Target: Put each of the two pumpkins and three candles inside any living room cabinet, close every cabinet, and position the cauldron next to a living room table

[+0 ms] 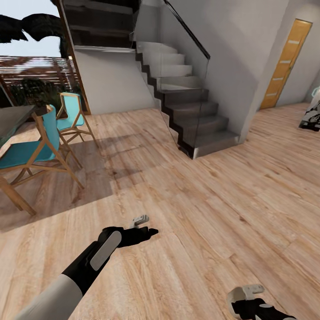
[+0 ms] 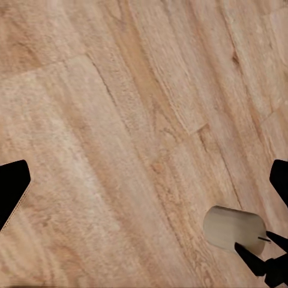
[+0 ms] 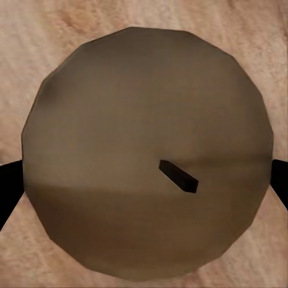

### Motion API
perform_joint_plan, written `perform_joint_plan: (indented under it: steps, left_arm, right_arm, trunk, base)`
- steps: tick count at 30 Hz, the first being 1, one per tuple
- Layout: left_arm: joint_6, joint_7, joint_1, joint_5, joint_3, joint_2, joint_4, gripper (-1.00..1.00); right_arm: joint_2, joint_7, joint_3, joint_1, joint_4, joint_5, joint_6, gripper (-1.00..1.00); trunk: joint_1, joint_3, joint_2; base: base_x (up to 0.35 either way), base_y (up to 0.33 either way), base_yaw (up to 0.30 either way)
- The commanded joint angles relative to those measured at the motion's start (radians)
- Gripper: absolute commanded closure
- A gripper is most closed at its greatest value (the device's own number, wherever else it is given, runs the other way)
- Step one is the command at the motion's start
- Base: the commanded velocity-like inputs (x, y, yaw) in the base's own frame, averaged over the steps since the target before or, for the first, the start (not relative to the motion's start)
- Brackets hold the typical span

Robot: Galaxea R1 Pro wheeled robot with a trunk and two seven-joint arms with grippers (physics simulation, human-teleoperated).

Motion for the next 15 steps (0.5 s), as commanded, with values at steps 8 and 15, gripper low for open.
perform_joint_plan:
  steps: [8,15]
  left_arm:
    - [0.001,0.0,0.001,-0.001,0.001,0.004,0.083,-1.0]
    - [-0.002,-0.001,0.002,-0.005,-0.004,0.004,0.244,-1.0]
  right_arm:
    - [-0.001,-0.001,0.0,0.003,0.0,0.0,0.0,1.0]
    - [-0.001,-0.001,0.0,0.003,0.0,0.0,-0.001,1.0]
  trunk:
    - [0.0,-0.004,0.0]
    - [0.0,-0.007,0.0]
  base:
    - [0.0,0.0,0.277]
    - [0.0,0.0,0.277]
